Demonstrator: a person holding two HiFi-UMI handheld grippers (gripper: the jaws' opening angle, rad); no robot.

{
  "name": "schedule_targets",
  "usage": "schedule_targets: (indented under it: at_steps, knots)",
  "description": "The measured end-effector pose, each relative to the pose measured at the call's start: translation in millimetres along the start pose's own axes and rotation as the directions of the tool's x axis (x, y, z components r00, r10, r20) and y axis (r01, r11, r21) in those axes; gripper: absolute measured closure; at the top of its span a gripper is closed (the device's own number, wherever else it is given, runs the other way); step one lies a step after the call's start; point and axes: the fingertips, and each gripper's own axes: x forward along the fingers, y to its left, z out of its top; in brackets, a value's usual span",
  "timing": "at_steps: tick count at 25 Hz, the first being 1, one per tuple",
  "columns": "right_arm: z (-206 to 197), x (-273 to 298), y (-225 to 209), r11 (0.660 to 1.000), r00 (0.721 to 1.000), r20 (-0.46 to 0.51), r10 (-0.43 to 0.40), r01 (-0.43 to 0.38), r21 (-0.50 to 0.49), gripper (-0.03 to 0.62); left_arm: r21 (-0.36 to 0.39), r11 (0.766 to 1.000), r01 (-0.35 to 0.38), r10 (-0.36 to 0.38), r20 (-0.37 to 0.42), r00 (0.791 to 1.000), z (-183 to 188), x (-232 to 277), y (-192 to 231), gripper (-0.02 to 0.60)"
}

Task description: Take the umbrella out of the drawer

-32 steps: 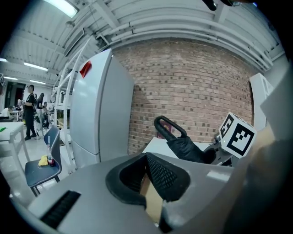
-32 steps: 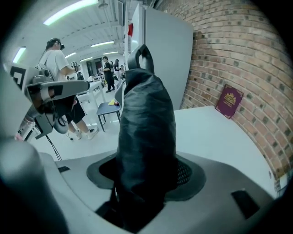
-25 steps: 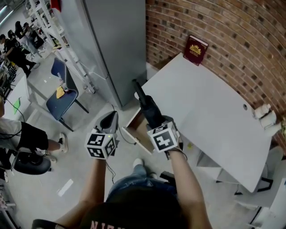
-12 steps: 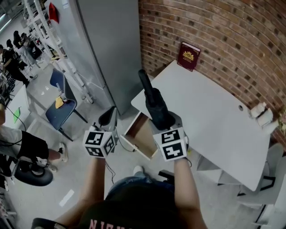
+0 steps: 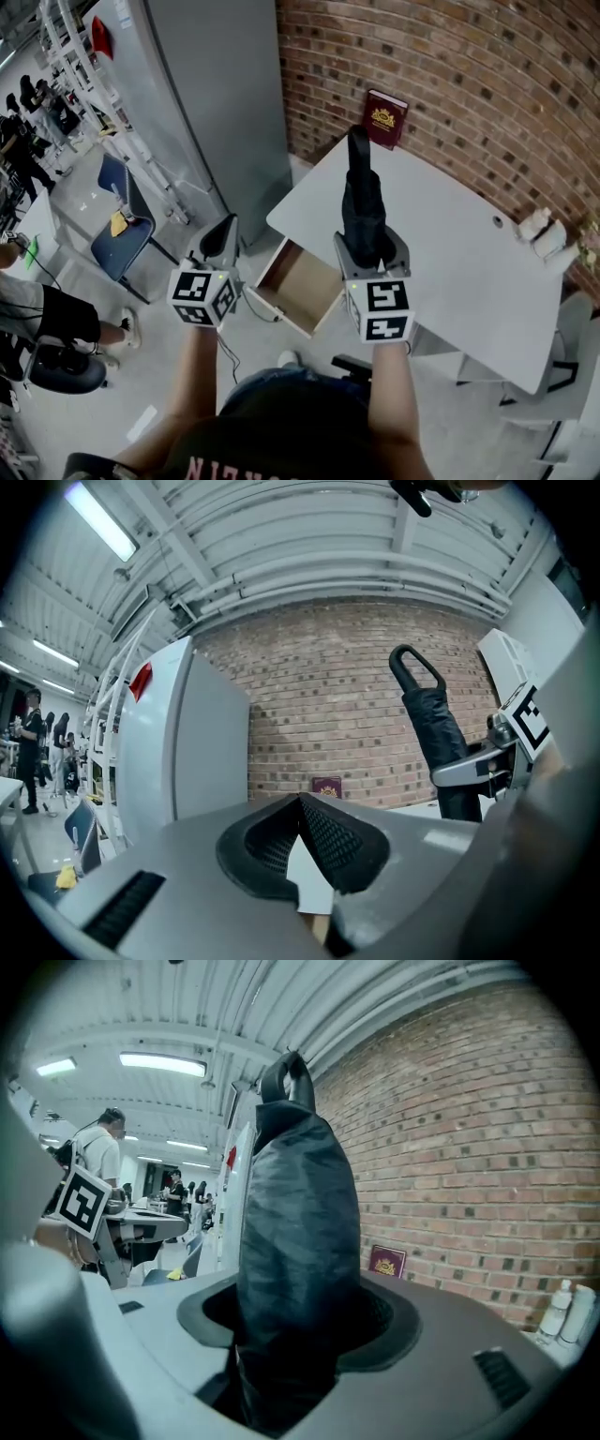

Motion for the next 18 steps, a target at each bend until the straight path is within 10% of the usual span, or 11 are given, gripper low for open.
schedule_targets:
  at_steps: [8,18]
  knots:
    - [22.7,-22.8,-35.0,0.985,0.973,0.158,-0.168,0.172,-0.011,0.339,0.082,0.996,-0.031,0.027,0.045,0.999,17.8,3.3,-1.0,0.581]
    - [45.7,-28.5,-46.4,0.98,0.953,0.237,-0.189,0.199,-0.019,0.339,0.14,0.99,-0.033,0.019,0.097,0.995,40.3,4.9,0.0,0.582]
